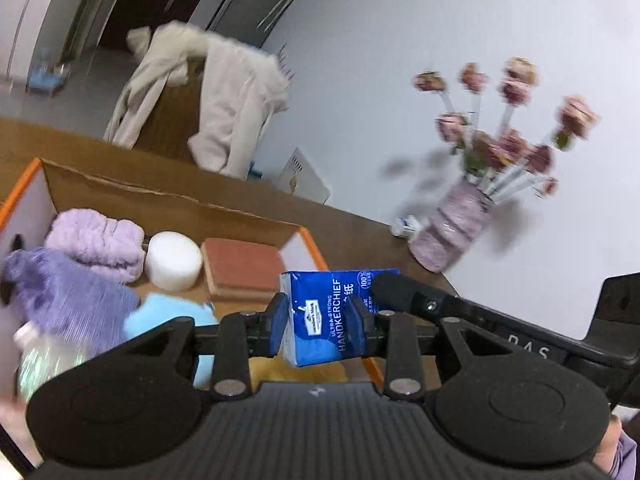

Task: Organize soft objects
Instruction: 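Carry the blue milk carton into the box and open both grippers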

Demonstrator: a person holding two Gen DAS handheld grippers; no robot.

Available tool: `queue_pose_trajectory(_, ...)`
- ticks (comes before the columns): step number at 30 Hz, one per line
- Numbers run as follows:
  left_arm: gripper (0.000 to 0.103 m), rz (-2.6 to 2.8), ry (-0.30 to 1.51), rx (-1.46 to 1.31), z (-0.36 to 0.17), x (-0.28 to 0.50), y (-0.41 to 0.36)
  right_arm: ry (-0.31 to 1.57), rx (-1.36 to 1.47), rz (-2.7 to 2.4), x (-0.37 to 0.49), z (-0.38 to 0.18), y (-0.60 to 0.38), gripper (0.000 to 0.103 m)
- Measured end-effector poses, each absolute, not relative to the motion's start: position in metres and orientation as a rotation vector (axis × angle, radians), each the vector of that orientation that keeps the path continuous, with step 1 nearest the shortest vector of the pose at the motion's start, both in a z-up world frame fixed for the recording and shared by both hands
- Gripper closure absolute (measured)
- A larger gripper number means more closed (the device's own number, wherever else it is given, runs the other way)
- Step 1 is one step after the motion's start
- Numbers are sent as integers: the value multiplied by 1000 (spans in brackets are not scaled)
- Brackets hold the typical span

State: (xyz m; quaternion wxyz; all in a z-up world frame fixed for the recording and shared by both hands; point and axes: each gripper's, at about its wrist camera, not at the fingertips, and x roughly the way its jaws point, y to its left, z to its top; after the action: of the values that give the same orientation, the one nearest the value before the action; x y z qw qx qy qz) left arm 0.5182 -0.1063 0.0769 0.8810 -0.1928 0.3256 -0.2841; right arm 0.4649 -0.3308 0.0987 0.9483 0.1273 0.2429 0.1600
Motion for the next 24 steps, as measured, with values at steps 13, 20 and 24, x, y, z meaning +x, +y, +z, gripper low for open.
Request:
queue_pose_trajectory(13, 83, -423, 873, -254, 13, 591, -113, 765, 150, 260, 573, 20, -293, 85)
queue_pose_trajectory(20, 83, -395, 879, -210, 17, 584, -116, 776, 57, 233, 565, 14, -281, 90)
queue_pose_trajectory(24, 82, -404, 826, -196, 44, 563, -104, 745, 101, 256, 552, 34, -286, 85)
